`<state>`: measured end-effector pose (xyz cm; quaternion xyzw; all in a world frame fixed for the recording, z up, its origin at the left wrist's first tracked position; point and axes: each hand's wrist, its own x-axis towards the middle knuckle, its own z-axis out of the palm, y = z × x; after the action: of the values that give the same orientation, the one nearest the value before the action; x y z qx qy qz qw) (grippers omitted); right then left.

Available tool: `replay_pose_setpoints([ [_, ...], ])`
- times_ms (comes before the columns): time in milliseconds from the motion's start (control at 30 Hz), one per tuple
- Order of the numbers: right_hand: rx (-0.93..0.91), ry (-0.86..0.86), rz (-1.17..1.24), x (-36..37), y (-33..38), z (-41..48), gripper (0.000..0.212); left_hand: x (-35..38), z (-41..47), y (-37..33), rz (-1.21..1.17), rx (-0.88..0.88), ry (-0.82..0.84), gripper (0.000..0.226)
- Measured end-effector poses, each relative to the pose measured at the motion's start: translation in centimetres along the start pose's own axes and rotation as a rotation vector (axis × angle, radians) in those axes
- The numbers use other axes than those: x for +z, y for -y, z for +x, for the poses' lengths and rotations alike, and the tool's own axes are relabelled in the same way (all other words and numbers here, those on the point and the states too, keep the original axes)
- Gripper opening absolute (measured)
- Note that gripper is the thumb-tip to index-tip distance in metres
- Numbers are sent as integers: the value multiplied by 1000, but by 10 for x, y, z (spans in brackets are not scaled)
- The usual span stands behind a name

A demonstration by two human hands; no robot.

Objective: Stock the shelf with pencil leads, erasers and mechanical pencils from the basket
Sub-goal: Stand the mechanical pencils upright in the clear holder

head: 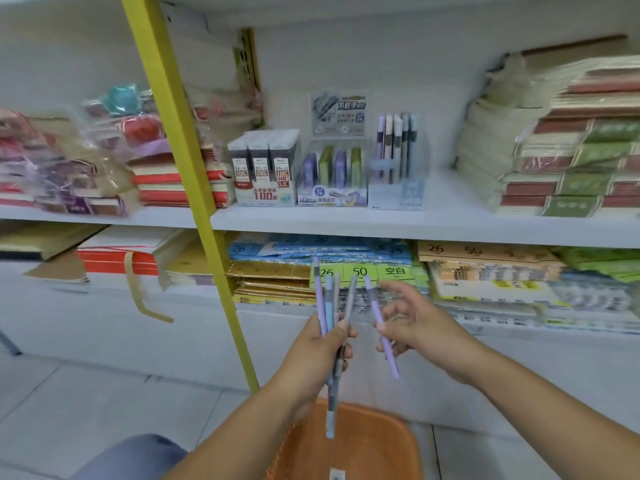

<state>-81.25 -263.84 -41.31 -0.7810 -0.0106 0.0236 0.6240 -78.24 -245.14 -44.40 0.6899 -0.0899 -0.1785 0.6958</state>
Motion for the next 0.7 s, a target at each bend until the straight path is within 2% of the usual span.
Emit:
replay_pose_setpoints([
  [67, -52, 1, 10, 0, 11, 1, 84, 3, -1, -15, 47, 54, -13, 22],
  [133, -123, -9, 3, -1, 26, 3, 90, 6, 1, -34, 66, 114, -13, 18],
  [233, -234, -59, -5, -8, 52, 10, 79, 12, 10, -64, 73, 185, -27, 13],
  [333, -338, -168, -119, -24, 80, 20, 62, 15, 26, -93, 65, 253, -34, 12],
  [467, -461, -335, -151, -51, 122, 40, 45, 12, 56, -126, 64, 344, -72, 11],
  [700, -700, -584, -246, -90, 188, 81, 39, 11, 105, -147, -40, 424, -68, 10],
])
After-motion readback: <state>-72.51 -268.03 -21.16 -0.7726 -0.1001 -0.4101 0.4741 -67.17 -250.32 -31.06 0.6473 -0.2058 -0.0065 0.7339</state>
